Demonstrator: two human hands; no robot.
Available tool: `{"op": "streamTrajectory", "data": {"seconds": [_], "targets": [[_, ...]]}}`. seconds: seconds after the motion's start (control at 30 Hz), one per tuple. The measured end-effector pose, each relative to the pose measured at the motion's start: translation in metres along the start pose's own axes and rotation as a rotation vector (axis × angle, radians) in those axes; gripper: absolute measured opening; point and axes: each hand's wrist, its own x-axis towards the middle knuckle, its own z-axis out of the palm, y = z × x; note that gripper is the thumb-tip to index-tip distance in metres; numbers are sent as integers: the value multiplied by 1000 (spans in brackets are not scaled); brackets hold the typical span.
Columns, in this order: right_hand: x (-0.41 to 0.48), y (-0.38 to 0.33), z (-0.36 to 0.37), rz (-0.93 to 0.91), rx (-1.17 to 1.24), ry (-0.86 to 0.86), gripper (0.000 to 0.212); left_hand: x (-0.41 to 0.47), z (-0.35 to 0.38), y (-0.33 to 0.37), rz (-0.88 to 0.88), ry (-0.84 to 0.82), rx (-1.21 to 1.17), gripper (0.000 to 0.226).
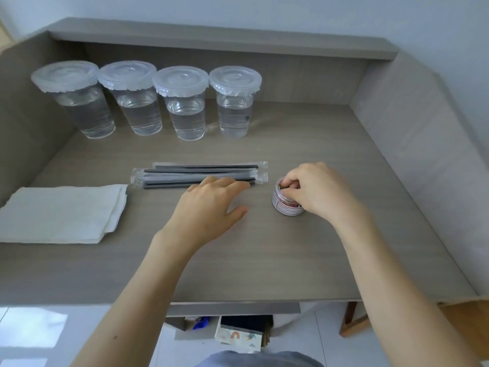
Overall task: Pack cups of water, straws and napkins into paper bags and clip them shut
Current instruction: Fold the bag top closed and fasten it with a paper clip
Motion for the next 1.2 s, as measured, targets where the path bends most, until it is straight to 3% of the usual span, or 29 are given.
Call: {"op": "streamTrajectory", "data": {"seconds": [0.33,0.7,0.93,1.03,1.2], "targets": [[-4,8,20,-68,174,220,8,7,2,3,87,18,-24,49],[-24,19,17,-100,568,464,14,4,1,12,109,43,-76,45],[-79,37,22,-51,627,545,10,-19,13,29,242,113,-229,40],[-110,49,29,7,646,576,10,-31,22,42,313,90,-276,48],[-163,82,34,55,726,551,21,-52,33,94,373,38,-262,44]]}}
